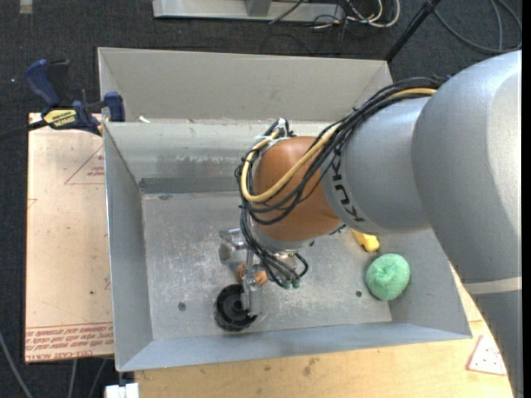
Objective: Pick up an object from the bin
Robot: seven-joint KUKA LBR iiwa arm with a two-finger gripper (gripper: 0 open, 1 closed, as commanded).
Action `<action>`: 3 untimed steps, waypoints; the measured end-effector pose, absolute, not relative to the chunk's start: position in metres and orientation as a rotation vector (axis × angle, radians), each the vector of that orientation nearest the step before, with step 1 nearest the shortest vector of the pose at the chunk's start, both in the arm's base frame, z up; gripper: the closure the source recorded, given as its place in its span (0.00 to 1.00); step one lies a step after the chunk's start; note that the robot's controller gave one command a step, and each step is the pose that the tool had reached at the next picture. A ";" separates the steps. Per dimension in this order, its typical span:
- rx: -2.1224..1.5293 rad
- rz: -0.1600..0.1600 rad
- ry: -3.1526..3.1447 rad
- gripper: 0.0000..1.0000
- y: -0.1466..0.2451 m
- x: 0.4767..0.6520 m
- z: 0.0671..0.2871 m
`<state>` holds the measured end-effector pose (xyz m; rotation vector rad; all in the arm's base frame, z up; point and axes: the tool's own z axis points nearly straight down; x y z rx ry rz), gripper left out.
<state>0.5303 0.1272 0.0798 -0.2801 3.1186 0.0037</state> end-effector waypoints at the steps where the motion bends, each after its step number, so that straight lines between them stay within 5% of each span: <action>1: -0.756 0.003 3.037 1.00 0.124 0.512 0.075; 3: -0.753 0.003 3.040 1.00 0.125 0.513 0.077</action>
Offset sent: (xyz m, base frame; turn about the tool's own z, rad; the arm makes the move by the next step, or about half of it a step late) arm 0.0000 0.0000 0.0000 0.0000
